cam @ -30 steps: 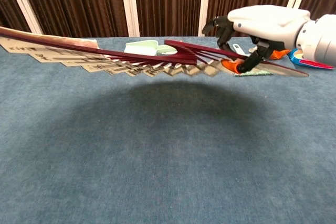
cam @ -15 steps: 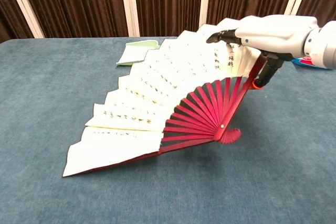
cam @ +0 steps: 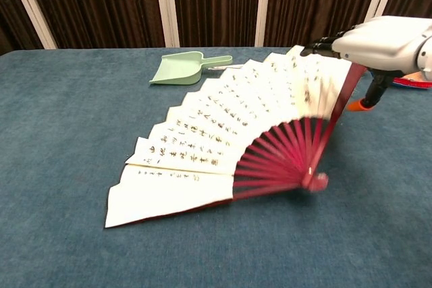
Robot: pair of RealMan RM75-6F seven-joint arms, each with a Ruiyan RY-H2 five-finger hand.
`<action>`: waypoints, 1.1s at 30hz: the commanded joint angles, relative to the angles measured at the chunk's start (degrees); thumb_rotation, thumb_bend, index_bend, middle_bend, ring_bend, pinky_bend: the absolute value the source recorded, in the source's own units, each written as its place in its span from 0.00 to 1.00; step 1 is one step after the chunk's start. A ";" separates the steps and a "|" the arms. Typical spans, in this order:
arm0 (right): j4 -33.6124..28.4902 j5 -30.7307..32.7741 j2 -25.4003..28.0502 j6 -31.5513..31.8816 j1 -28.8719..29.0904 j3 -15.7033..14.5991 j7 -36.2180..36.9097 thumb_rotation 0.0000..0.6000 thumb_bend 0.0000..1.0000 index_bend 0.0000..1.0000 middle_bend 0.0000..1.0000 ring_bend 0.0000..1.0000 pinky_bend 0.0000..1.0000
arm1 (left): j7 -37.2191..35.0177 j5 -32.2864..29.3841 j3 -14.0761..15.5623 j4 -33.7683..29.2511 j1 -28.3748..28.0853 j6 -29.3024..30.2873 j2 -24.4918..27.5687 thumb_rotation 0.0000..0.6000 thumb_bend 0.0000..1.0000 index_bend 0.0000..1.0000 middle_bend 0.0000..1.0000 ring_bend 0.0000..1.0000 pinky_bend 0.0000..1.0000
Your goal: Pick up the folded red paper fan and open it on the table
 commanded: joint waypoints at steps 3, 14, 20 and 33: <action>1.40 1.97 1.17 1.13 -0.27 -1.40 -6.14 1.00 0.26 0.00 0.08 0.12 0.13 | 0.61 -0.38 0.55 -1.30 0.92 -0.14 1.87 1.00 0.48 0.38 0.19 0.00 0.10; -5.15 -7.40 4.24 11.33 -8.27 -2.73 6.34 1.00 0.26 0.07 0.08 0.12 0.13 | 9.15 -5.32 4.31 -6.03 6.19 -5.19 8.58 1.00 0.48 0.33 0.18 0.00 0.10; -4.83 -18.13 6.66 23.73 -18.70 -7.75 17.33 1.00 0.26 0.12 0.08 0.13 0.13 | 15.61 -9.72 5.24 -11.41 8.52 -9.08 13.43 1.00 0.48 0.33 0.18 0.00 0.10; 1.41 -18.42 8.53 34.19 -31.66 -10.33 24.07 1.00 0.26 0.11 0.08 0.13 0.13 | 16.40 -11.97 4.90 -16.40 10.25 -10.89 20.33 1.00 0.48 0.32 0.17 0.00 0.09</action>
